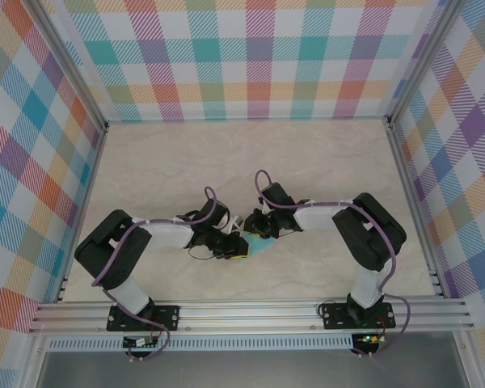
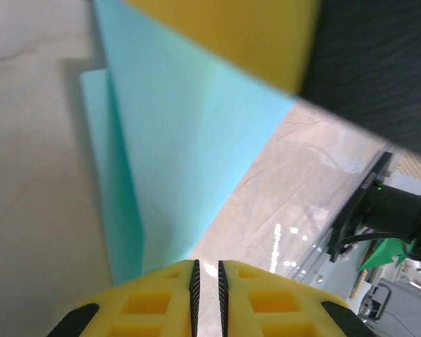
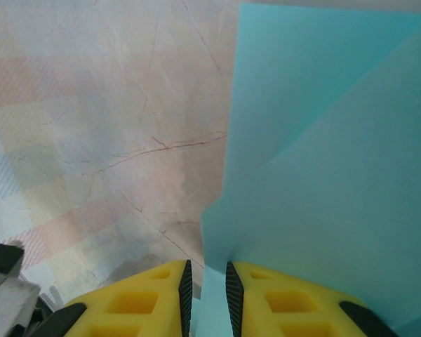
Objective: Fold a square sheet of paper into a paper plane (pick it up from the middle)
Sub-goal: Fourth fold the wing at the center of the table.
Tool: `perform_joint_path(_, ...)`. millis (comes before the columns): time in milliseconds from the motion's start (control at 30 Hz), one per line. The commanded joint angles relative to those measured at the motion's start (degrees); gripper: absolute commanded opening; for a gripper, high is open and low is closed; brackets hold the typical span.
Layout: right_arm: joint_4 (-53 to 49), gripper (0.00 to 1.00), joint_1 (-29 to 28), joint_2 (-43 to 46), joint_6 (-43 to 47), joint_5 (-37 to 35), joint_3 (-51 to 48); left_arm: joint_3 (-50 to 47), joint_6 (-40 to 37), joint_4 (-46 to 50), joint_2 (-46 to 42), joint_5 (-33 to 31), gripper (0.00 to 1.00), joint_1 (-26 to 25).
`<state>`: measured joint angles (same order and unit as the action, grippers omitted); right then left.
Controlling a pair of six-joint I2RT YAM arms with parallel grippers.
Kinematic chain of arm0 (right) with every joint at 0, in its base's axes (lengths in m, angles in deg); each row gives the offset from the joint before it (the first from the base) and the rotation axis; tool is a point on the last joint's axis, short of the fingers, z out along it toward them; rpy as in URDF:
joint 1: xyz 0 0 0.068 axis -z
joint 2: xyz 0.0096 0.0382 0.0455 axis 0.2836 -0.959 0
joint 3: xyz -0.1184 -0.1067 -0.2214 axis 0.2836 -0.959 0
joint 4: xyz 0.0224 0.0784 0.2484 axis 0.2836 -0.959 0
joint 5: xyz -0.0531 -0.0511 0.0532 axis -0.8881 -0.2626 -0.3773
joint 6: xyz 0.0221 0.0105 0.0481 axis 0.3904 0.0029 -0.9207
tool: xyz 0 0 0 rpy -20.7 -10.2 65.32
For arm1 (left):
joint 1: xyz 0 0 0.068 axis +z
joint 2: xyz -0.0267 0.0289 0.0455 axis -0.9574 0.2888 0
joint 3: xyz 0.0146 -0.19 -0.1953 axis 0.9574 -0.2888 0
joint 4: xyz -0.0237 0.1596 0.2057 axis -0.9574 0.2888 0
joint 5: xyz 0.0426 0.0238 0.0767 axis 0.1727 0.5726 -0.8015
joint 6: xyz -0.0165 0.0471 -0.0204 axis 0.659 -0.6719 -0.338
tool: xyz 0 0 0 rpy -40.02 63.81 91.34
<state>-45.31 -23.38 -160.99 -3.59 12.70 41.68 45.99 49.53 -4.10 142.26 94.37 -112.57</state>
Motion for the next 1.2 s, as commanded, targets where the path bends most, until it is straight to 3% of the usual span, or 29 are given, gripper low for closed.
perform_joint_path(0,-7.4,0.25,-0.4,-2.5,-0.1,-4.8,-2.9,-2.0,-3.0,5.5,1.2,-3.1,0.16,-0.3)
perform_joint_path(400,-7.5,0.25,-0.4,-2.7,-0.2,-5.1,-2.9,-4.5,-5.7,10.9,1.0,-5.9,0.15,-0.4)
perform_joint_path(667,-7.8,0.25,-0.4,-2.6,-0.3,-5.1,-2.8,-4.7,-4.8,11.2,-7.0,-3.7,0.14,-0.4)
perform_joint_path(833,-7.8,0.25,-0.4,-2.4,-0.3,-5.1,-2.6,-1.5,-1.6,8.6,-11.7,-7.2,0.14,-0.3)
perform_joint_path(1167,-7.5,0.25,-0.4,-2.1,-0.6,-4.5,-2.6,4.1,1.8,-0.4,-4.6,-7.8,0.15,-0.4)
